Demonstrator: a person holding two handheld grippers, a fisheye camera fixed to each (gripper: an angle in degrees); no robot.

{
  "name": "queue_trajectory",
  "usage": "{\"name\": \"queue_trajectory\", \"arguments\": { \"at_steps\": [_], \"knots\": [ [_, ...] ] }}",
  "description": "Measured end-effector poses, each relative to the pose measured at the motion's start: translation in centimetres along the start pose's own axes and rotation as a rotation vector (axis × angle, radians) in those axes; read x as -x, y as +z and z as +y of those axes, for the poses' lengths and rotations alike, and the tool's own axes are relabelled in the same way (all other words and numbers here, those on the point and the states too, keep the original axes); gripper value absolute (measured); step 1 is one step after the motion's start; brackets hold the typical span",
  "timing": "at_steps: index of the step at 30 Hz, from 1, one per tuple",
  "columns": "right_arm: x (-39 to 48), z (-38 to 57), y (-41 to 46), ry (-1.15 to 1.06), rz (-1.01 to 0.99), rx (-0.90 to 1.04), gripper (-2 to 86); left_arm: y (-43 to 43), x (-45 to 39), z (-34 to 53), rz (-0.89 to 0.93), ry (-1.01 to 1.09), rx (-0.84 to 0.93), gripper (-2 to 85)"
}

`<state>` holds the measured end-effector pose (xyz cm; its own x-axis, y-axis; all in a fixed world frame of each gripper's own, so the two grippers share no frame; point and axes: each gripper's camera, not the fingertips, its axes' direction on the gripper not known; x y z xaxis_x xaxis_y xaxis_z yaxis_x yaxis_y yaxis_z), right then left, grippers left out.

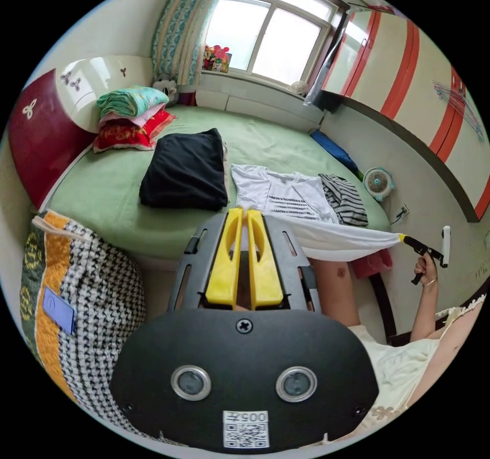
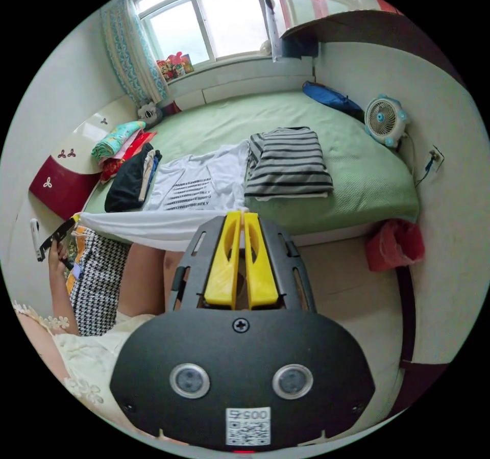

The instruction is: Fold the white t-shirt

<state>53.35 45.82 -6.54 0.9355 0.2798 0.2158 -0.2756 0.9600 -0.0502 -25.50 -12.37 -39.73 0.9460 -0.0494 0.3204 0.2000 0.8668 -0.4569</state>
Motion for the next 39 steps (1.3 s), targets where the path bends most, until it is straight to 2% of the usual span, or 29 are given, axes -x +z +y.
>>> {"name": "queue_trajectory", "arguments": {
  "at_steps": [6,8,12,14,16,18,22,26,34,39],
  "knots": [
    [0.5,-11.9,5.6,-0.049,0.092,-0.024,-1.3,9.5,-0.8,-12.4,-0.010,0.104,0.054,2.7],
    [0.6,-18.6,9.6,-0.045,0.125,0.009,-1.3,13.7,-1.0,-16.8,-0.038,0.120,0.103,3.1],
    [0.3,-28.4,17.8,0.032,0.107,0.054,0.1,23.8,-0.3,-25.0,-0.114,0.030,0.170,7.6],
    [-0.9,-31.7,22.9,0.143,0.063,0.159,3.1,27.0,0.4,-26.6,-0.137,-0.042,0.215,10.3],
    [-1.1,-32.0,24.2,0.157,0.045,0.160,3.7,29.2,1.0,-26.7,-0.079,-0.095,0.215,11.6],
    [-0.7,-30.8,24.4,0.085,-0.002,0.146,5.3,29.7,0.6,-25.6,-0.023,-0.040,0.200,11.4],
    [-0.9,-23.5,24.5,-0.104,-0.033,0.219,9.0,30.6,-1.5,-19.6,0.068,0.109,0.289,12.0],
    [-3.4,-15.4,24.5,-0.101,-0.089,0.292,11.3,31.6,-2.6,-13.7,0.185,0.100,0.367,13.3],
    [-7.0,-10.5,29.2,0.035,-0.201,0.306,10.8,38.4,-4.6,-9.4,0.160,-0.028,0.429,13.5],
    [-5.9,-11.5,31.5,0.058,-0.306,0.288,2.4,39.9,-7.2,-10.9,0.042,-0.040,0.439,3.4]
  ]
}}
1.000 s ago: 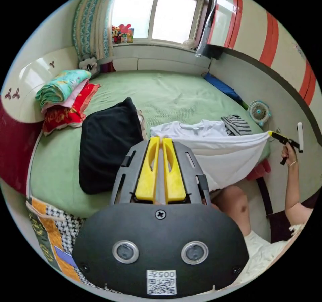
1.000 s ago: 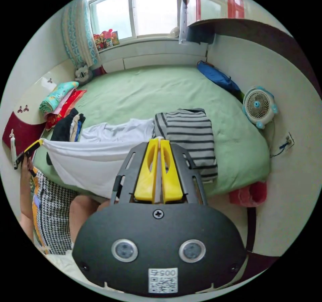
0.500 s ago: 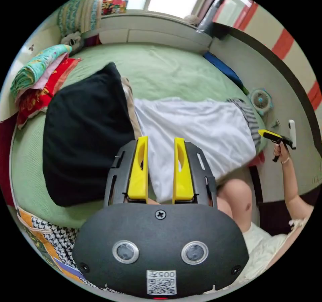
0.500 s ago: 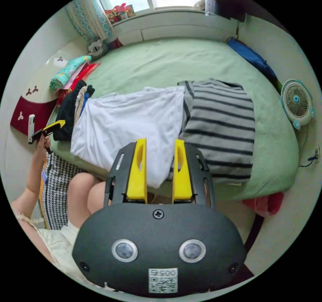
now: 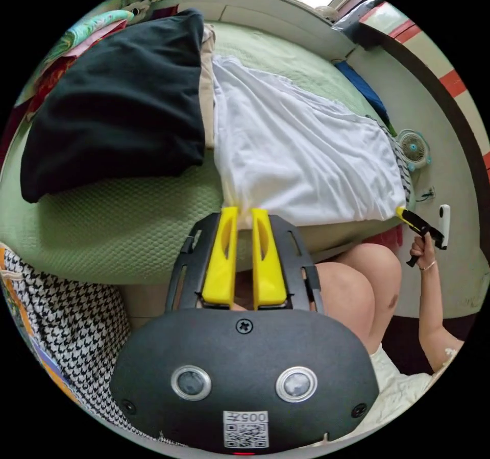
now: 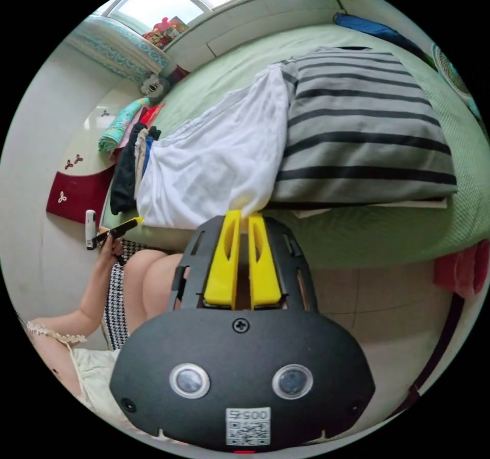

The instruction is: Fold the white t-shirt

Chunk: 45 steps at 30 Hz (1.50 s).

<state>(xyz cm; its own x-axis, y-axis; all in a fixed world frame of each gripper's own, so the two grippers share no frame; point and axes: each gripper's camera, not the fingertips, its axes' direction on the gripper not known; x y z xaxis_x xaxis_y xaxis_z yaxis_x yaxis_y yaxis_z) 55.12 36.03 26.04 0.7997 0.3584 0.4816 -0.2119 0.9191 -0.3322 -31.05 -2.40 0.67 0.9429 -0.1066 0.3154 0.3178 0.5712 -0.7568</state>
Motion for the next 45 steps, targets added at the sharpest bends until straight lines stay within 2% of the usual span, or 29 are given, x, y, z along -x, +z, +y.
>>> {"name": "queue_trajectory", "arguments": {
  "at_steps": [5,8,11,14,17,20,25,31,35,38,40,45],
  "knots": [
    [0.2,-0.2,-3.2,-0.044,0.181,-0.044,-1.3,-1.9,-0.7,-0.6,0.002,-0.015,-0.043,0.6],
    [-2.3,0.5,-2.5,0.014,0.083,-0.025,-1.2,0.2,-1.0,-0.9,0.044,-0.035,-0.021,1.1],
    [-4.3,1.0,-0.2,0.067,0.085,0.053,0.3,2.2,-2.0,-0.7,0.058,-0.069,-0.003,3.6],
    [-5.6,2.4,-1.0,0.081,0.079,0.019,2.6,1.2,-4.4,0.0,0.000,-0.044,-0.038,5.9],
    [-6.2,4.0,-2.8,0.052,0.137,-0.006,3.2,-0.5,-9.9,-0.2,-0.054,0.094,-0.081,7.5],
    [-6.1,5.2,-4.3,0.018,0.199,-0.037,3.4,-1.2,-18.9,-1.2,-0.057,0.308,-0.122,9.3],
    [-5.4,6.5,-6.1,-0.015,0.205,-0.093,2.9,2.3,-37.1,-2.6,0.100,0.673,-0.091,14.0],
    [-5.9,8.6,-8.1,-0.019,0.173,-0.152,3.4,10.4,-50.3,-3.8,0.064,0.809,0.012,16.2],
    [-6.7,9.5,-9.1,-0.016,0.171,-0.159,4.0,14.7,-53.6,-5.1,-0.017,0.781,0.065,16.0],
    [-7.5,9.3,-9.1,-0.007,0.174,-0.153,4.6,16.4,-53.7,-6.2,-0.094,0.692,0.056,9.5],
    [-8.0,8.7,-8.9,-0.009,0.169,-0.141,5.0,15.4,-52.7,-6.8,-0.033,0.650,0.054,5.2],
    [-8.5,4.7,-8.8,-0.030,0.115,-0.124,8.0,9.7,-48.6,-7.3,0.076,0.598,-0.062,4.0]
  ]
}}
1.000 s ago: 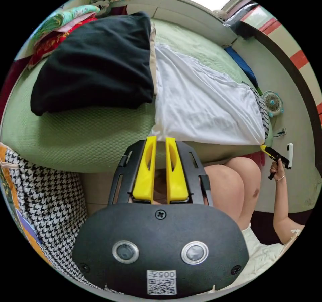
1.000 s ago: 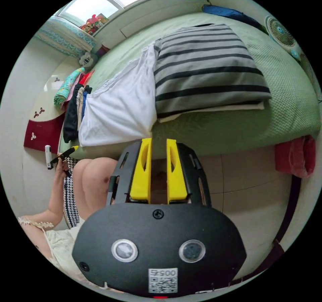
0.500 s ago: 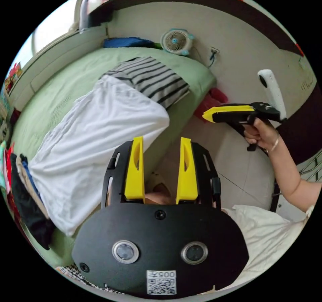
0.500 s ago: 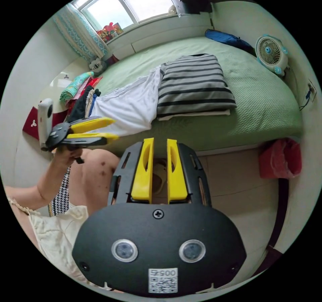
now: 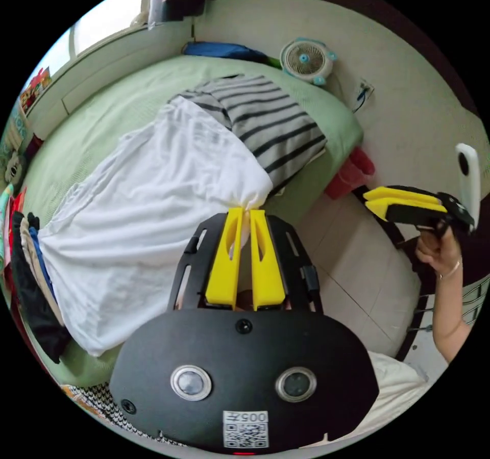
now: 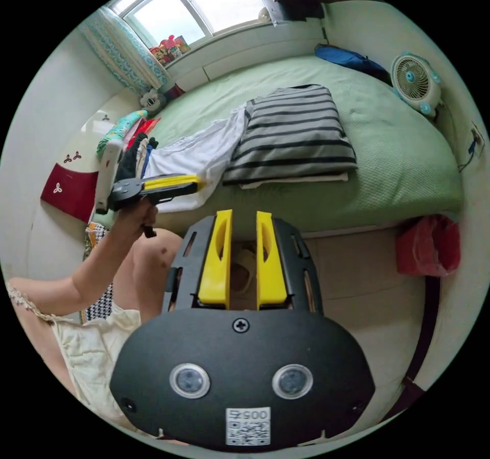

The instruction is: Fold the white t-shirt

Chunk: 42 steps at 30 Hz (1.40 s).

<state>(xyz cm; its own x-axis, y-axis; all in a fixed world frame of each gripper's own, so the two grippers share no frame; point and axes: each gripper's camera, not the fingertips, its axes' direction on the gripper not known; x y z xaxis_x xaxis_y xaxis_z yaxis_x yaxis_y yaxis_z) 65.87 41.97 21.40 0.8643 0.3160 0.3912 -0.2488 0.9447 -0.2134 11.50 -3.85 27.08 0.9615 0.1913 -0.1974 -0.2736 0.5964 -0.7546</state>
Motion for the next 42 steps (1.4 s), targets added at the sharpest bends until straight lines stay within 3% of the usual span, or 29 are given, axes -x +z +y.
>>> {"name": "queue_trajectory", "arguments": {
  "at_steps": [6,10,20,30,42],
  "knots": [
    [-0.2,-12.1,3.4,-0.006,-0.245,0.141,12.9,-3.6,3.9,1.1,0.059,-0.063,-0.062,3.8],
    [-1.3,-19.9,9.0,0.109,-0.380,0.282,14.3,-4.2,5.0,1.9,0.083,-0.075,-0.079,3.8],
    [-2.6,-27.8,19.0,0.295,-0.444,0.413,14.5,-4.9,7.6,3.2,0.134,-0.078,-0.114,3.9],
    [-1.1,-31.8,21.3,0.343,-0.439,0.326,3.8,-6.9,10.4,5.2,0.202,-0.070,-0.156,3.8],
    [7.6,-37.9,10.6,0.106,-0.098,0.280,-0.8,-10.1,7.7,5.5,0.367,0.003,-0.283,4.0]
  ]
}}
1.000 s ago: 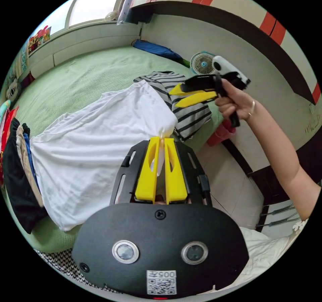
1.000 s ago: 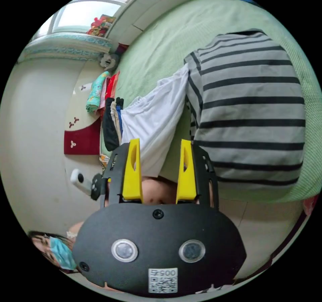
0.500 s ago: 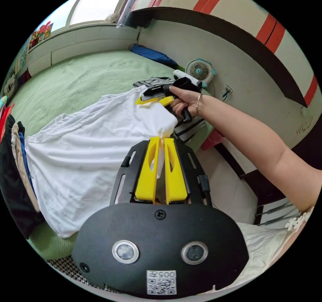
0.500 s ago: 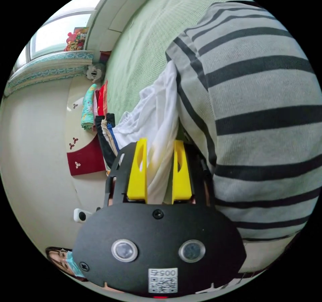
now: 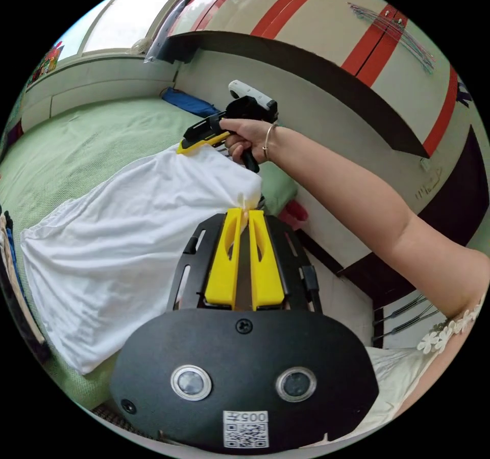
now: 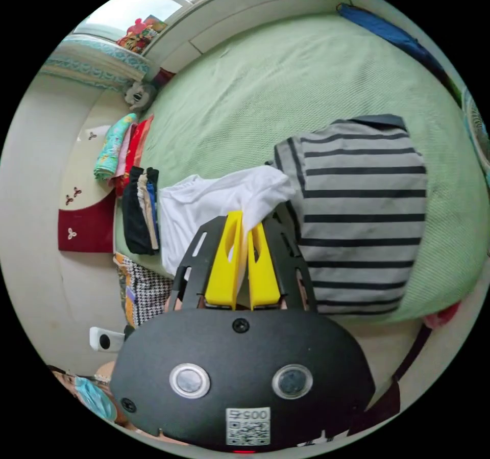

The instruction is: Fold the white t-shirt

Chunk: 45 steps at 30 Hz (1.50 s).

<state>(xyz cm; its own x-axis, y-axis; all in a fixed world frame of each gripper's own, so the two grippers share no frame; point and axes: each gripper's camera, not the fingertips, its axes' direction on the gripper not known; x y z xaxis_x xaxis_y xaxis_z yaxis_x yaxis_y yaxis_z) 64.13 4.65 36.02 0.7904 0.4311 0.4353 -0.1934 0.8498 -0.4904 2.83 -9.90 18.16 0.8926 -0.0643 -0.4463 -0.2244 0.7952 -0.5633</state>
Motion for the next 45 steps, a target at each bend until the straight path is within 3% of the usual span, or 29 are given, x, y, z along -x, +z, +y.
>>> {"name": "queue_trajectory", "arguments": {
  "at_steps": [4,9,16,22,26,33,39,43,45],
  "knots": [
    [1.8,0.5,-2.6,0.067,0.225,-0.015,-0.8,-0.2,0.6,0.5,0.047,-0.051,-0.014,4.0],
    [6.0,0.2,-2.4,0.117,0.273,-0.040,-0.9,-3.4,3.2,2.9,-0.003,-0.102,-0.041,4.1],
    [23.3,-4.2,2.3,-0.106,0.505,0.004,-0.5,-11.7,9.0,7.8,-0.229,-0.221,-0.064,4.3],
    [35.3,-7.6,14.5,-0.258,0.466,0.106,2.9,-15.6,15.7,15.0,-0.440,-0.417,0.033,6.3],
    [38.5,-8.1,18.2,-0.323,0.415,0.112,6.0,-16.6,20.0,20.1,-0.465,-0.566,0.098,7.9],
    [33.6,-7.5,12.1,-0.436,0.303,0.023,7.9,-16.9,21.8,20.4,-0.395,-0.483,0.061,8.6],
    [24.7,-7.3,11.4,-0.333,0.245,0.055,12.2,-13.6,23.1,17.9,-0.379,-0.369,0.141,11.4],
    [23.1,-8.1,13.8,-0.285,0.192,0.051,9.7,-11.7,24.8,18.4,-0.386,-0.391,0.226,8.8],
    [23.1,-8.7,14.5,-0.263,0.201,0.033,3.8,-12.0,24.8,18.8,-0.412,-0.403,0.219,4.9]
  ]
}}
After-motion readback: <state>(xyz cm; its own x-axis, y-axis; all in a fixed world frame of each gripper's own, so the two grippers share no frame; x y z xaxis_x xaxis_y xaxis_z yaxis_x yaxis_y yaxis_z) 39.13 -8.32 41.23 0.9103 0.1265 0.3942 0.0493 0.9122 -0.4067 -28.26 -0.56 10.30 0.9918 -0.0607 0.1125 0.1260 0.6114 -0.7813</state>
